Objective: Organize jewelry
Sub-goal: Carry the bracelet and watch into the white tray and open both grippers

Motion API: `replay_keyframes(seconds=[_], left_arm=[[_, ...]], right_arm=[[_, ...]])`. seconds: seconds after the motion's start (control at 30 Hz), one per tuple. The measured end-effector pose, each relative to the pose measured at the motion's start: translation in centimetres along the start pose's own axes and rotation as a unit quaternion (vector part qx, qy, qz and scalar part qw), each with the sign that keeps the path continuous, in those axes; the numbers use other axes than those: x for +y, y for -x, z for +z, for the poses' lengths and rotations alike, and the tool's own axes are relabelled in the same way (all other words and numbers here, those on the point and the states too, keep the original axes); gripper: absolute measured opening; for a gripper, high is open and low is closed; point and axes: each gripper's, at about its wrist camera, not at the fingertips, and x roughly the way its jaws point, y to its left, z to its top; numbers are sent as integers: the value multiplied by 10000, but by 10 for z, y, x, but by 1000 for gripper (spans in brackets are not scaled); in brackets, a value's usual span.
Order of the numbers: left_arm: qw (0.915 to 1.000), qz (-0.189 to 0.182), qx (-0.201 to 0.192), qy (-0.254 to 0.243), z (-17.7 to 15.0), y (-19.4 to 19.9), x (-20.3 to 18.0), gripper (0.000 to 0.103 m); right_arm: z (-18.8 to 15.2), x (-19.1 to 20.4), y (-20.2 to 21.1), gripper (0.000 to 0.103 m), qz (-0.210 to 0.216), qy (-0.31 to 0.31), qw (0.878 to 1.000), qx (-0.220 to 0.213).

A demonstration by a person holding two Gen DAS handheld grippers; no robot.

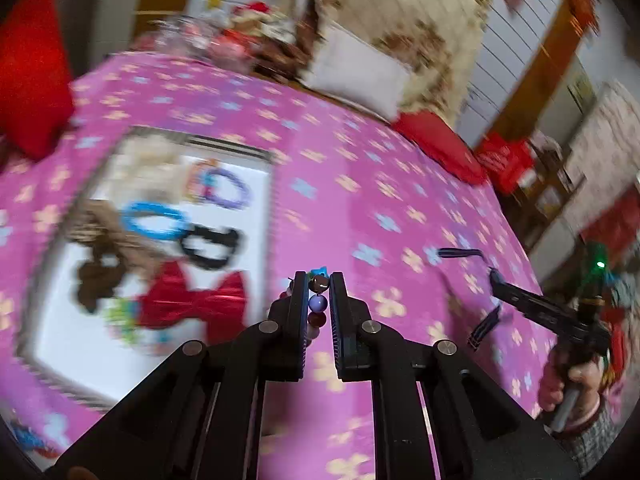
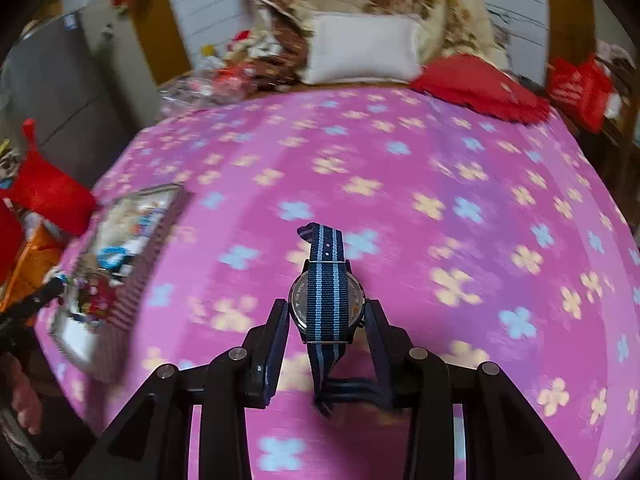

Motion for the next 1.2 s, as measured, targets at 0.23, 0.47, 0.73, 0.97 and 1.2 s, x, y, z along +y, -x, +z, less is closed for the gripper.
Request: replay_keyframes(seconds=[0.23,0.47,0.73,0.97,1.2], left_arm=[[9946,659,-223,770,-5,46,84,9],[9813,1213,324,1456,-28,32,146,9],[9770,1244,398,1688,-37,19,170,9],[9820,1159,-99,1486,-31,31,159,14],[9743,1766,-796,1148,-41,47,130,38]], right_arm=[[26,95,13,37,861,528,9949,-70],[26,214,-17,37,1835,1163,9752,421],[-14,293,-93,37,1938,1654,9587,1262],[-45,298,-118,38,1574,1997,9533,1631],[-56,293,-84,48,1532,2550,9474,1181]])
